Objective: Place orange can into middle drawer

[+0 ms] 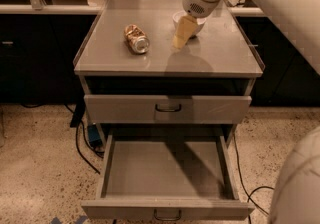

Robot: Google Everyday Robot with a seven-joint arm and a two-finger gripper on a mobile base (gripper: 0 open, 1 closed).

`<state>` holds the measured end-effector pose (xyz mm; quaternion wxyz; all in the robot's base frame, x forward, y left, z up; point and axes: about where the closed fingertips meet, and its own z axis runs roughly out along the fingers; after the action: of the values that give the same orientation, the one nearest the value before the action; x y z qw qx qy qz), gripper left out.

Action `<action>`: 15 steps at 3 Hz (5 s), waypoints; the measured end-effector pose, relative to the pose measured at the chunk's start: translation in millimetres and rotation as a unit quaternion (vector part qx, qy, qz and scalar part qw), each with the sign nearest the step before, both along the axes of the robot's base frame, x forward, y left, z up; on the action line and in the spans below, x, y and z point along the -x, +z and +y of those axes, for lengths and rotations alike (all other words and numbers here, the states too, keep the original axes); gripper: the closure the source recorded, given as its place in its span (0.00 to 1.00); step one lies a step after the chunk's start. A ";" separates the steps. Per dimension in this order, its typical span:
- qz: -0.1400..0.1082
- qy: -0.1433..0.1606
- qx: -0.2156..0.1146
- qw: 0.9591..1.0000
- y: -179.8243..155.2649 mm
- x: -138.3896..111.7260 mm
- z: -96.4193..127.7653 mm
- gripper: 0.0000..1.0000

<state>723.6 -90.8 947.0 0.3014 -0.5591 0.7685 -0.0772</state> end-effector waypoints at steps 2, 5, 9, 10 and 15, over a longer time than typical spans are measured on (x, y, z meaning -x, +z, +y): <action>-0.016 0.053 -0.030 0.998 -20.1 -53.8 41.8 0.00; -0.046 0.135 -0.113 0.983 4.6 -98.1 128.8 0.00; 0.121 0.126 -0.206 0.963 -83.4 -90.2 198.5 0.00; 0.123 0.125 -0.206 0.963 -85.2 -90.7 199.8 0.00; 0.141 0.004 -0.165 0.976 -124.6 -120.5 176.6 0.16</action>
Offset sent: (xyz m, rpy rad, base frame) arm 0.0306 0.0347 -0.0132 0.0408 -0.0163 0.0807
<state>844.1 85.9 822.5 0.2781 -0.5100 0.8033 0.1312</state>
